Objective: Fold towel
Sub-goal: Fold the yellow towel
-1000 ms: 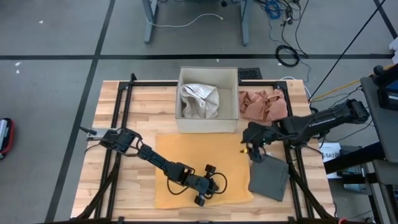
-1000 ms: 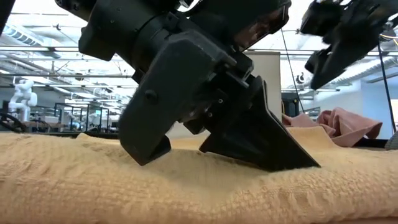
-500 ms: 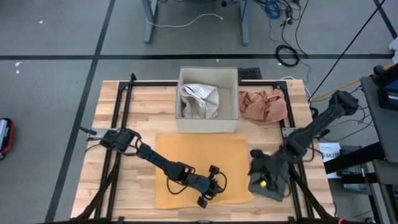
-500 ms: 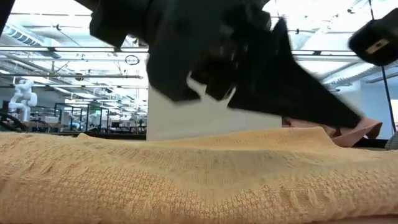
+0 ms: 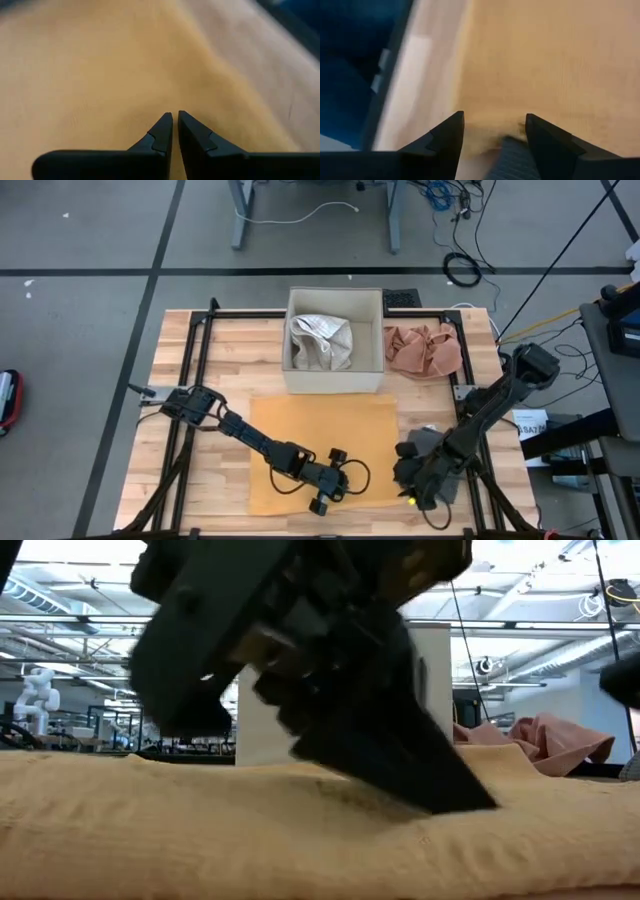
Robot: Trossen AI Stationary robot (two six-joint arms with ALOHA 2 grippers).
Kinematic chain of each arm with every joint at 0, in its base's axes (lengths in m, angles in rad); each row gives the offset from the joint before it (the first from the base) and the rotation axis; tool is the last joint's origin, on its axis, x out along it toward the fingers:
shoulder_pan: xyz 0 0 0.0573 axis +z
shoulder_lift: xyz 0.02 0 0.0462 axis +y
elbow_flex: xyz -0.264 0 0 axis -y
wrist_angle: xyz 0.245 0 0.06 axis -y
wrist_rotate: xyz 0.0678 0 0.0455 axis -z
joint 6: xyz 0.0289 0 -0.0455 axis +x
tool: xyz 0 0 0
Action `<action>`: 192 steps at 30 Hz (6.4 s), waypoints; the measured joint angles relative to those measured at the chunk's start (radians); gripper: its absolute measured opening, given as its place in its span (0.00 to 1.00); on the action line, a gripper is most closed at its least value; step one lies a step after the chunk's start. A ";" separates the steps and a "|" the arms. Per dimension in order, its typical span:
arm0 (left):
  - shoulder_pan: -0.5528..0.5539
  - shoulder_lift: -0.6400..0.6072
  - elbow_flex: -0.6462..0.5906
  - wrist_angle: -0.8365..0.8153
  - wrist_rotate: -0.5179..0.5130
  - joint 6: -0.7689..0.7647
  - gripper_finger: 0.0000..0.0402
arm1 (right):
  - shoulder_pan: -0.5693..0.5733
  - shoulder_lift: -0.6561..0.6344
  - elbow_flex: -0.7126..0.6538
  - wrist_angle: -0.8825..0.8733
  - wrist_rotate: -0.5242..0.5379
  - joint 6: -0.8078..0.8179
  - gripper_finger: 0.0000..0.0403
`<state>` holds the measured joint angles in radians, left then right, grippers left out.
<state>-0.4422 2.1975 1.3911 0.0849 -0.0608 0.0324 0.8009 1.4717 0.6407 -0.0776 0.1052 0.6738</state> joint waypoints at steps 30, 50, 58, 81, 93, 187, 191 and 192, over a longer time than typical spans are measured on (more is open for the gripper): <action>-0.055 -0.057 -0.001 0.284 -0.026 0.104 0.09 | 0.023 -0.103 0.000 -0.094 0.195 -0.061 0.49; -0.030 0.158 0.145 0.436 0.030 0.104 0.42 | -0.135 -0.200 0.000 -0.353 0.340 -0.089 0.49; -0.016 0.245 0.285 0.339 0.044 0.105 0.42 | -0.241 -0.200 0.000 -0.375 0.338 -0.089 0.49; 0.006 0.303 0.378 0.178 0.131 0.025 0.42 | -0.602 -0.082 -0.001 -0.346 0.131 -0.056 0.49; 0.017 0.299 0.380 0.109 0.129 -0.025 0.41 | -0.660 0.030 0.002 -0.254 0.033 -0.122 0.45; -0.393 0.080 -0.090 0.717 -1.321 -0.350 0.00 | -0.684 -0.221 0.237 -0.307 -0.080 -0.375 0.48; -0.411 0.080 -0.146 0.717 -1.403 -0.522 0.00 | -0.654 -0.226 0.237 -0.340 -0.115 -0.380 0.48; -0.415 0.080 -0.157 0.717 -1.415 -0.559 0.00 | -0.645 -0.224 0.237 -0.346 -0.129 -0.382 0.48</action>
<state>-0.8572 2.2776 1.2342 0.8021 -1.4763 -0.5262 0.1564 1.2480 0.8780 -0.4238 -0.0236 0.2923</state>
